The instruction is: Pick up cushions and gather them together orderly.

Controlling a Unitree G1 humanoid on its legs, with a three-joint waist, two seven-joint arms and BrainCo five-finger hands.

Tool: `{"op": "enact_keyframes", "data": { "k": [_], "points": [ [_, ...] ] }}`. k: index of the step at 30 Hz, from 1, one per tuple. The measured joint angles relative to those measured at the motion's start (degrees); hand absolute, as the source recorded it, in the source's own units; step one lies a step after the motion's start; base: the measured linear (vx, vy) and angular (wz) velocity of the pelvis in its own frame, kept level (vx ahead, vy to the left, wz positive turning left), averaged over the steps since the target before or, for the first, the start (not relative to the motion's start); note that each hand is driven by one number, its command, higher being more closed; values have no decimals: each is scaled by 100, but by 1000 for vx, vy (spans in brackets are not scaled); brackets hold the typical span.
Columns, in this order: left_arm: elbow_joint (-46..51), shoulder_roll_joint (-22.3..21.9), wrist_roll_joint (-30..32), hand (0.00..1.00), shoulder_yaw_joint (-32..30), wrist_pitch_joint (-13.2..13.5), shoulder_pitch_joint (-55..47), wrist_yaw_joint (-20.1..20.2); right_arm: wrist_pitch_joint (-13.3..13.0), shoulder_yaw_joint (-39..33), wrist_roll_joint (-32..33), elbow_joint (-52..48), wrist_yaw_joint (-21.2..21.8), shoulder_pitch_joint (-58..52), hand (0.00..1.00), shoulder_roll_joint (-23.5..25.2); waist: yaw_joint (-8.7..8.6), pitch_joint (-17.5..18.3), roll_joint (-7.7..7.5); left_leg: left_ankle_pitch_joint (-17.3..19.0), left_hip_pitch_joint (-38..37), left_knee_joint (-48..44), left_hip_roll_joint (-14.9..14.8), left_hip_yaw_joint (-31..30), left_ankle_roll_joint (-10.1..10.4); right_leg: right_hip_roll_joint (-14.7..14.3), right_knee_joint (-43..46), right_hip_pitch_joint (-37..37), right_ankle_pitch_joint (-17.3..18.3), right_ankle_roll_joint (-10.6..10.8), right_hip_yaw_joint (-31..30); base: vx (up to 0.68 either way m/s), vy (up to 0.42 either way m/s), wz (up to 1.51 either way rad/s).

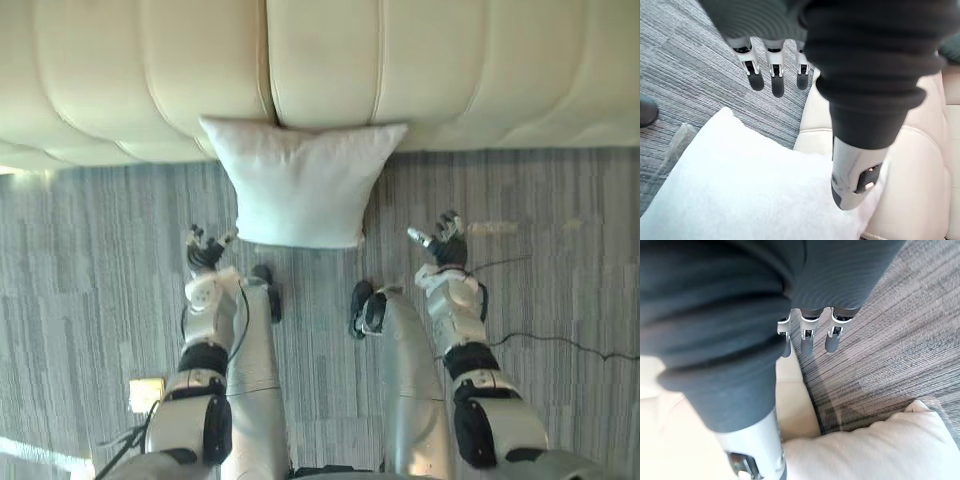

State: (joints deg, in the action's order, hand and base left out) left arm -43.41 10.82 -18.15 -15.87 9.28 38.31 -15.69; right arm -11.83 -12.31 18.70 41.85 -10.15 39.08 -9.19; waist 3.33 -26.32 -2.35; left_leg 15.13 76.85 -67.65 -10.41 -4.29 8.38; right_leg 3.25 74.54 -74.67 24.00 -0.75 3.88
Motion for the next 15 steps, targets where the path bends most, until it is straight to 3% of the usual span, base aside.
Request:
{"op": "enact_keyframes", "data": {
  "k": [7, 14, 15],
  "points": [
    [-11, 466, 26, 0, 438, 2, 1365, 17, -65, -78, 236, 210, -2, 1299, 0, -577, -15, -314, 1, -57, 1112, -310, 133, -91, -34, 137, 420, -1096, -8, -19, 22, -18, 43, 9],
    [20, 464, 63, 0, 1155, 30, 2165, -121, -126, 672, 504, 267, -117, 2200, 0, -327, 8, -434, 7, -83, 1805, -524, 209, -119, -5, 226, 668, -1763, 27, -28, 9, 0, 23, 7],
    [117, 388, 61, 0, 1233, 37, 2267, -236, -159, 811, 504, 245, -164, 2364, 100, -206, 10, -438, 11, -82, 1920, -571, 222, -111, -6, 264, 732, -1880, 45, -23, -8, 17, 25, 11]
  ]
}}
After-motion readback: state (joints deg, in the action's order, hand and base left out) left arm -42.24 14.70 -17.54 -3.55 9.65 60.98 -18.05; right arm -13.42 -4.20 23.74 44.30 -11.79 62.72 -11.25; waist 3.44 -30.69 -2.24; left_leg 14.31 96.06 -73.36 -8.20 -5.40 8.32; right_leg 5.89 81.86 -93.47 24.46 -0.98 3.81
